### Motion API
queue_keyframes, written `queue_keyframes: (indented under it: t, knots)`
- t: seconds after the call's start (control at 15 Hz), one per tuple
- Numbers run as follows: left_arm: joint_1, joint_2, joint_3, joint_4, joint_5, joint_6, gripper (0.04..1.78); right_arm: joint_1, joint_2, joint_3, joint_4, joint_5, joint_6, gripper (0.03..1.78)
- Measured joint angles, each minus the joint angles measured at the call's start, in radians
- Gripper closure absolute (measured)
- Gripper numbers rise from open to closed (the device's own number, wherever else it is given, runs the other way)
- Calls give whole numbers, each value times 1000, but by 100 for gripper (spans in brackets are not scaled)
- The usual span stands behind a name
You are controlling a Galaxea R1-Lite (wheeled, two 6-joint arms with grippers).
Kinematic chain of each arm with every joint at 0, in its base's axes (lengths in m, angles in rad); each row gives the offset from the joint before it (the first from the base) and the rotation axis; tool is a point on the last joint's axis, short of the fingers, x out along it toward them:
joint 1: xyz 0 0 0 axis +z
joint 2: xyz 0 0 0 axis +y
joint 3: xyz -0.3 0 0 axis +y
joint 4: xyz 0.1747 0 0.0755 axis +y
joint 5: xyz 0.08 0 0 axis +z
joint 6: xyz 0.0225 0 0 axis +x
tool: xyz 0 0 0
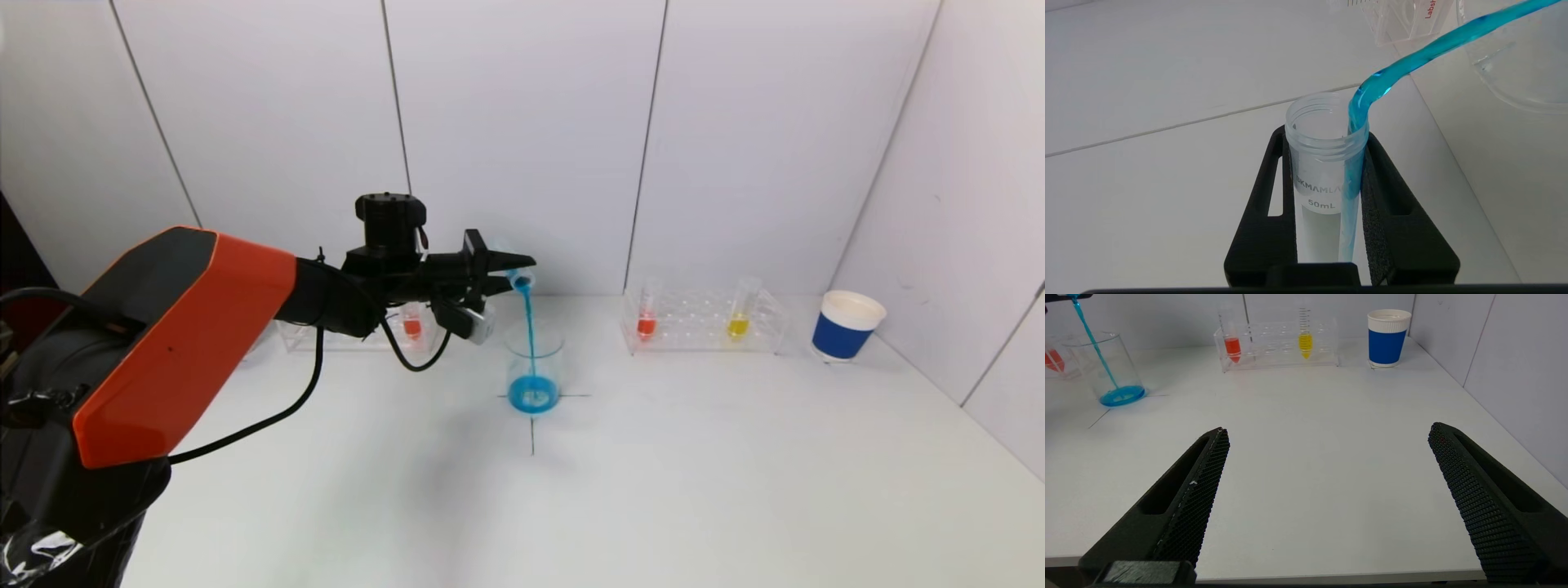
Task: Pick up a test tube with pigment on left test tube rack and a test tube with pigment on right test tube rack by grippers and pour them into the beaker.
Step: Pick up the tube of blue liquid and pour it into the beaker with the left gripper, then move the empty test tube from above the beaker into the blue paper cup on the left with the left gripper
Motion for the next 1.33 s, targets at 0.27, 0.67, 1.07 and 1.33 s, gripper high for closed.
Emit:
queue_keyframes:
  t: [0.27, 0.67, 1.07, 1.33]
  knots:
    - [0, -5, -2, 0, 12, 24, 135, 0, 0, 0, 0, 0, 0, 4]
    - [-6, -13, -3, 0, 21, 48, 135, 0, 0, 0, 0, 0, 0, 4]
    - [-6, -18, -8, 0, 22, 59, 135, 0, 0, 0, 0, 0, 0, 4]
    - [-6, -29, -5, 4, 30, 58, 135, 0, 0, 0, 0, 0, 0, 4]
